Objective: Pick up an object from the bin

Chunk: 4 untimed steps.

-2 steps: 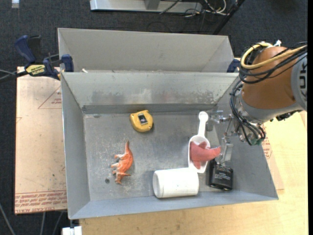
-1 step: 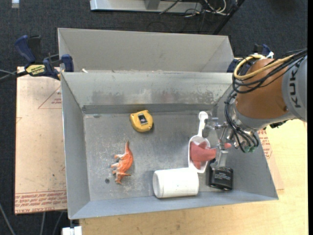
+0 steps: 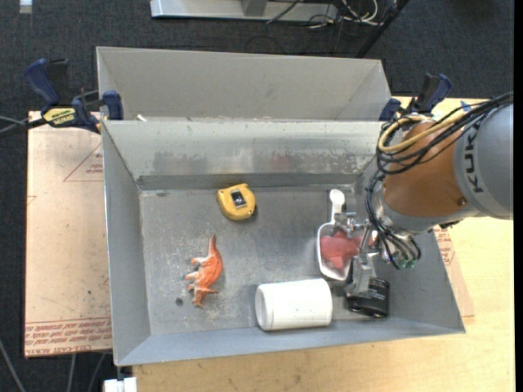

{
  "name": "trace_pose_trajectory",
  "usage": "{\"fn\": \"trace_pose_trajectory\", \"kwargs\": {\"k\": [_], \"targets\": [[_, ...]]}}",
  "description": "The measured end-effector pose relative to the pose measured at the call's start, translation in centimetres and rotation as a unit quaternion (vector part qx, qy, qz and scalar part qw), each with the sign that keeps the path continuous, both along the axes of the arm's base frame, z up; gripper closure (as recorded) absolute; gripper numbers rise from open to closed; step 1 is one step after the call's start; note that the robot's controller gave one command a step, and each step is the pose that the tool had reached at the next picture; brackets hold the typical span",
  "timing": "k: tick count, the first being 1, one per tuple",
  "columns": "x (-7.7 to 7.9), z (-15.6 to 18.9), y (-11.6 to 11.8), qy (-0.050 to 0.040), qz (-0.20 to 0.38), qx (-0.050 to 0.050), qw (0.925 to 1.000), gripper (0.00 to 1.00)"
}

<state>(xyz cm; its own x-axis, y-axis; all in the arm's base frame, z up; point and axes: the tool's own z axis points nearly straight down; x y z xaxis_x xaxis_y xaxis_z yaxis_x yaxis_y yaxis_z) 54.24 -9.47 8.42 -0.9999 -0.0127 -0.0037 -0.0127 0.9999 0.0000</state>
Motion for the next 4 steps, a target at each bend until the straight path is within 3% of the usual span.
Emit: {"fn": "trace_pose_trajectory", "kwargs": {"k": [1,3,4], "targets": [[1.9,-1.3,0.6,-0.0049,-0.044,0.000,0.9990,1.00],[1.9,-1.3,0.6,-0.0049,-0.044,0.000,0.9990,1.00],[-0.2,-1.3,-2.3,-0.0081,-0.118,0.002,0.9930,1.00]]}}
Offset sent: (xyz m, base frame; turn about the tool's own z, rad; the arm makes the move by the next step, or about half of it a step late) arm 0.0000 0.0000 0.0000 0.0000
